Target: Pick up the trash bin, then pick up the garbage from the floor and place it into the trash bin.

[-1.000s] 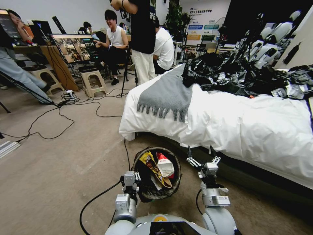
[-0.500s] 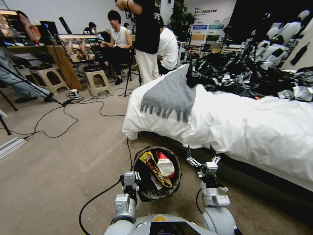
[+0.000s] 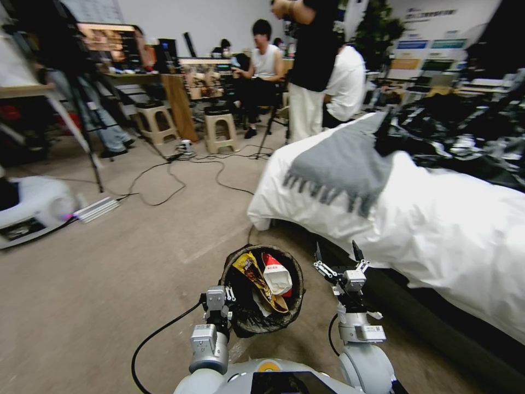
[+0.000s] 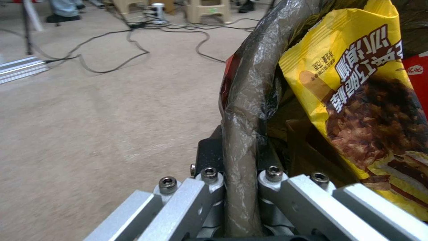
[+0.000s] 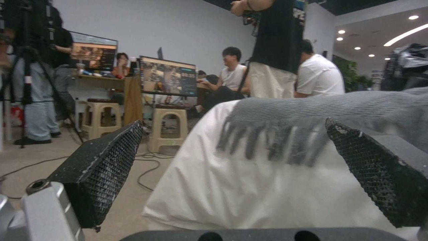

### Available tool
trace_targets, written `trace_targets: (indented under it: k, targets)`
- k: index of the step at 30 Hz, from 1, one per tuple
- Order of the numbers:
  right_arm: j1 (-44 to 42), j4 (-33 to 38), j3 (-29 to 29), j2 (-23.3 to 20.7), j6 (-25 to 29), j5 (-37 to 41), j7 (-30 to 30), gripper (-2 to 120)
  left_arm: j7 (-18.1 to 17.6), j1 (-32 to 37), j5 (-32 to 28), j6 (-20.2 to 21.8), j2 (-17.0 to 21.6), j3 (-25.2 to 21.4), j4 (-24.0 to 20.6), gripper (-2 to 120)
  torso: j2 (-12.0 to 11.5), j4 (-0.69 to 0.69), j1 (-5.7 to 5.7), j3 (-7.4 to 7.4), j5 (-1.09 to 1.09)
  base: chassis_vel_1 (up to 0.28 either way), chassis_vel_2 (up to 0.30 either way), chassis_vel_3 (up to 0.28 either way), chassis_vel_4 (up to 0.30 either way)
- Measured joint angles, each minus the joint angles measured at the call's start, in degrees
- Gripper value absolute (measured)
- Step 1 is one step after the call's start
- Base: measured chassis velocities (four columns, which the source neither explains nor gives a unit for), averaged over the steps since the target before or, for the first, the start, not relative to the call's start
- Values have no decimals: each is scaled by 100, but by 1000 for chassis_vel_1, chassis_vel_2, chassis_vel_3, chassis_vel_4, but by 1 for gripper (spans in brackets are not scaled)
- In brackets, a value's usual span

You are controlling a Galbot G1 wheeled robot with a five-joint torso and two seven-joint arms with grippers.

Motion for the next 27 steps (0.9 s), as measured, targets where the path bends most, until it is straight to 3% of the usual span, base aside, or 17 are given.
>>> trace_targets:
  k: [27]
  targets:
    - [5,-8,-33,-38,-33,64,-32,100,-2,19,24,-30,23,-9,-39,1,0,0,0,0,0,124,128,123,129]
